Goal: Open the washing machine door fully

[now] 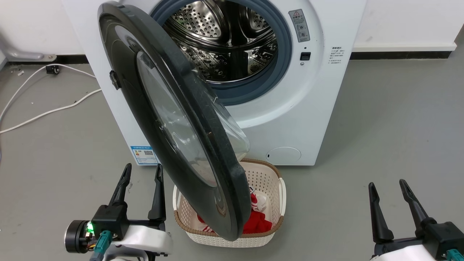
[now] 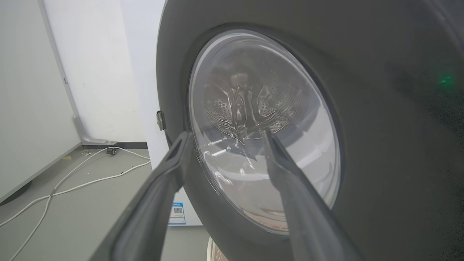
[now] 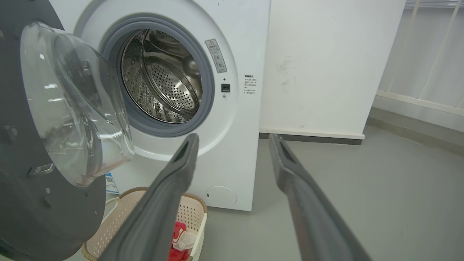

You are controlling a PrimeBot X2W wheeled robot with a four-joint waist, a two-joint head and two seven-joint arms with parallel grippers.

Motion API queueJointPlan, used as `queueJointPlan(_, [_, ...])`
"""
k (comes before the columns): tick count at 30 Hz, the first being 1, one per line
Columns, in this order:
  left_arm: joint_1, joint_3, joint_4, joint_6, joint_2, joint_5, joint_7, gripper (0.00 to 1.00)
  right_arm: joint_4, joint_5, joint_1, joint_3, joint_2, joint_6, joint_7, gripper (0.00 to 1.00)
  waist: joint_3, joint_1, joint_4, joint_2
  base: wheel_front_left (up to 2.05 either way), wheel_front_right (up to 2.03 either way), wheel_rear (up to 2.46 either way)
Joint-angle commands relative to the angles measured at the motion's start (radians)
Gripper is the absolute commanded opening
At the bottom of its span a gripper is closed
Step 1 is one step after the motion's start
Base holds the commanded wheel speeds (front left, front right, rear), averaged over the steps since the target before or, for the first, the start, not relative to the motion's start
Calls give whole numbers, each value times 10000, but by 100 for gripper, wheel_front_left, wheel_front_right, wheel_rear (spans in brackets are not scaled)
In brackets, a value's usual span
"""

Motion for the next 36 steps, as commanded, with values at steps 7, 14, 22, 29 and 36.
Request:
queueJointPlan(7, [112,-12,-20,-47,0,42,-25,100,369,283,-324,29,20,-7,-169,100,-52,1,-70,0,0,0,0])
queueJointPlan(14, [145,-84,22,-47,0,-99,-25,100,463,396,-307,16,20,-7,-198,100,-71,1,-89,0,0,0,0])
queueJointPlan(22, [-13,-56,-315,1,7,53,-25,0,548,510,-333,55,21,-7,-211,100,-16,1,-92,0,0,0,0])
queueJointPlan(29, [-491,-8,-2154,252,2,162,-24,0,678,658,-356,76,21,-7,-224,100,26,1,-32,0,0,0,0])
queueJointPlan(36, [-1565,-573,-5455,387,0,487,-24,0,769,785,-431,95,21,-7,-220,100,57,1,-54,0,0,0,0])
